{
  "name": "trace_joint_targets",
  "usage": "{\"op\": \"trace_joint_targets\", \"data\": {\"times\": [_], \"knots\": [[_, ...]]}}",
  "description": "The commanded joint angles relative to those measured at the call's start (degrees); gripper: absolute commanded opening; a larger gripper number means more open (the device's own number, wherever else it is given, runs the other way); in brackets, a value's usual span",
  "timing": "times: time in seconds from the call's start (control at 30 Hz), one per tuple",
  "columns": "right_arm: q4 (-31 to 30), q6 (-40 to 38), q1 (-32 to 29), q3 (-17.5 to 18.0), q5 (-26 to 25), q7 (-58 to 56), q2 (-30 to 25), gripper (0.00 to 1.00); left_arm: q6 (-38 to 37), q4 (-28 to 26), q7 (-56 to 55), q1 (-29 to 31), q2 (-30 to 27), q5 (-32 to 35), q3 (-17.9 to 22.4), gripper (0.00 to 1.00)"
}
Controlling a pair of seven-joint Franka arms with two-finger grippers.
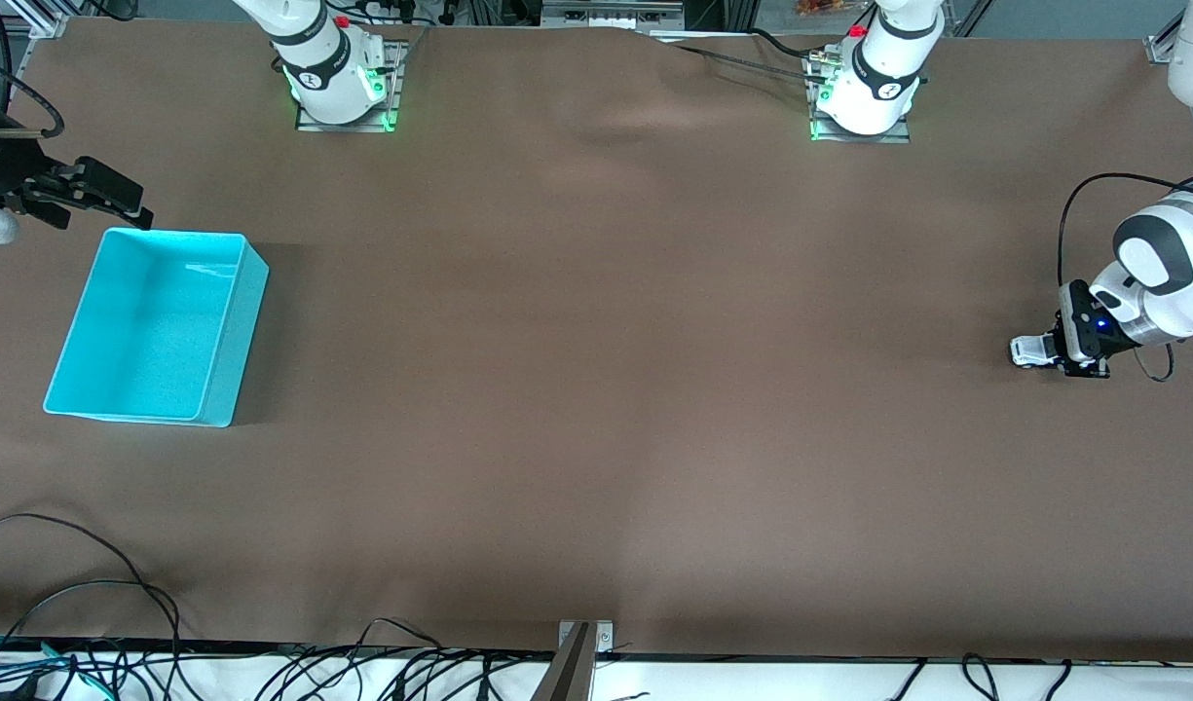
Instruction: Wind and store white jeep toy
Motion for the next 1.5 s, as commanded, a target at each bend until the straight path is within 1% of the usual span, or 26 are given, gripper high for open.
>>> {"op": "trace_joint_targets", "data": {"times": [0.0, 0.77, 0.9, 0.93, 0.97, 1.03, 1.07, 1.1, 1.2, 1.37, 1.4, 1.47], "knots": [[1.33, -0.53, -0.27, -0.16, 1.03, -1.07, 0.53, 1.00, -0.31, 0.75, 3.16, 0.33, 2.45, -1.35, 0.88, 0.06], [1.33, -0.53, -0.18, -0.16, 1.03, -1.07, 0.53, 1.00, -0.31, 0.93, 4.74, 0.42, 2.72, -1.35, 2.11, 0.06], [1.33, -0.53, -0.27, -0.16, 1.03, -1.07, 0.53, 1.00, -0.31, 1.54, 4.74, 0.33, 2.72, -1.35, 2.11, 0.09], [1.33, -0.53, -0.18, -0.16, 1.03, -1.07, 0.53, 1.00, -0.31, 1.63, 4.74, 0.33, 2.72, -1.35, 2.11, 0.13], [1.33, -0.53, -0.18, -0.16, 1.03, -1.07, 0.53, 1.00, -0.31, 1.63, 4.74, 0.33, 2.63, -1.35, 2.11, 0.24], [1.33, -0.53, -0.27, -0.16, 1.03, -1.07, 0.53, 1.00, -0.49, 1.63, 4.65, 0.24, 2.37, -2.05, 2.02, 0.60], [1.33, -0.53, -0.27, -0.16, 1.03, -1.07, 0.53, 1.00, -0.92, 1.72, 4.56, 0.24, 2.19, -2.06, 2.02, 0.75], [1.33, -0.53, -0.27, -0.16, 1.03, -1.07, 0.53, 1.00, -1.62, 2.07, 4.56, 0.07, 2.01, -2.06, 2.02, 1.00], [1.33, -0.53, -0.27, -0.16, 1.03, -1.07, 0.53, 1.00, -6.53, 5.58, 4.04, -1.59, 1.49, -1.88, 1.93, 1.00], [1.33, -0.53, -0.27, -0.16, 1.03, -1.07, 0.53, 1.00, -14.80, 9.01, 0.53, -2.83, -0.44, -1.36, 1.84, 1.00], [1.33, -0.53, -0.27, -0.16, 1.03, -1.07, 0.53, 1.00, -19.34, 11.19, -1.39, -3.27, -0.88, -1.35, 1.84, 1.00], [1.34, -0.53, -0.27, -0.16, 1.03, -1.07, 0.53, 1.00, -20.44, 12.00, -1.85, -3.53, -1.15, -1.27, 1.76, 1.00]]}}
